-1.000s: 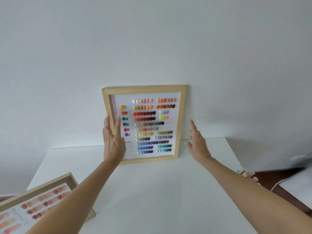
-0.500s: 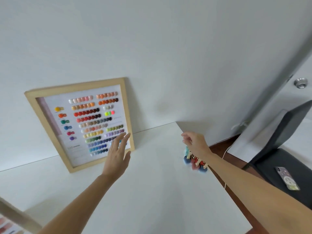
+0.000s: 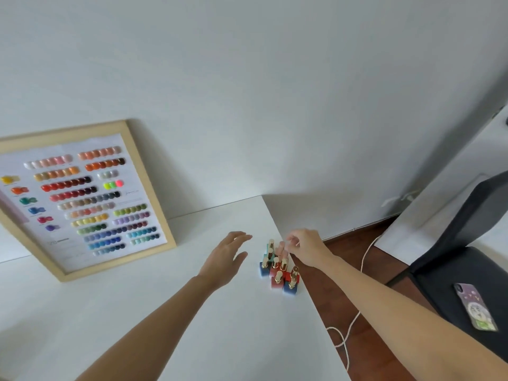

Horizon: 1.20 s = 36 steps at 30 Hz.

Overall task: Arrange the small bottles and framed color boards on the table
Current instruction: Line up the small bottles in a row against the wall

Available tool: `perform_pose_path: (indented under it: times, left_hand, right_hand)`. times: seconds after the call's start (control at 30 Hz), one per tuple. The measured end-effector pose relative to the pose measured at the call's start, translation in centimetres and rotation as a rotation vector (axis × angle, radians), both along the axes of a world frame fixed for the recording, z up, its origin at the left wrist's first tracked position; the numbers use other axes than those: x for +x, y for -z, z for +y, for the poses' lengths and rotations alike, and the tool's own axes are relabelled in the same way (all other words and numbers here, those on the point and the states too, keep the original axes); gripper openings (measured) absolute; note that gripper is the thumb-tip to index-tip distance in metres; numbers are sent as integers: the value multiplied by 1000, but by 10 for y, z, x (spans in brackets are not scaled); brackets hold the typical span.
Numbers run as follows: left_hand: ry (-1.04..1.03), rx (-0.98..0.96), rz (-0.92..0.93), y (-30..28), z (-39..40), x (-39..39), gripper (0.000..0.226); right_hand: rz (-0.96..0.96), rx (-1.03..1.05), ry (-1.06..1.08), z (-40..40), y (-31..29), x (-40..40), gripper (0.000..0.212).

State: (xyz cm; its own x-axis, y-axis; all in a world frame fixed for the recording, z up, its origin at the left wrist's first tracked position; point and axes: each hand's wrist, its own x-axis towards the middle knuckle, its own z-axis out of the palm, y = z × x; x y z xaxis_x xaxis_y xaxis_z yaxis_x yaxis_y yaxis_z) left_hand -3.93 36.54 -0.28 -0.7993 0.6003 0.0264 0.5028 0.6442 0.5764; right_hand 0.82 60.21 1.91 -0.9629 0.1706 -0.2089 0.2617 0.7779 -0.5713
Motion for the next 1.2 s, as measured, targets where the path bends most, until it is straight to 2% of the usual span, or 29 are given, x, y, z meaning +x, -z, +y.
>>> perform_pose_path:
  times: [0.17,0.37,0.6,0.8,0.97,1.07,1.2]
  left_hand:
    - [20,-57,-43,6,49,-16,37]
    - [109,-151,-91,18,81,-39,36]
    - [191,-251,-84,32,90,-54,25]
    - [112,-239,-110,35,90,-52,22]
    - [41,-143,-207,31,88,-48,24]
    - [76,-108,-265,27,83,-44,22]
    - [143,-168,-334,22,79,-42,19]
  right_hand:
    - [-52,-22,-12,6,19,-13,35]
    - [-43,-47,-15,5,29,-16,30]
    - [-31,-75,1,3,32,-18,27]
    - [-48,-69,0,1,33,-22,24]
    - [-55,-65,-12,0,32,-23,24]
    - [-57,-77,-9,-1,31,-23,30]
    - [-50,-78,-10,-2,29,-25,32]
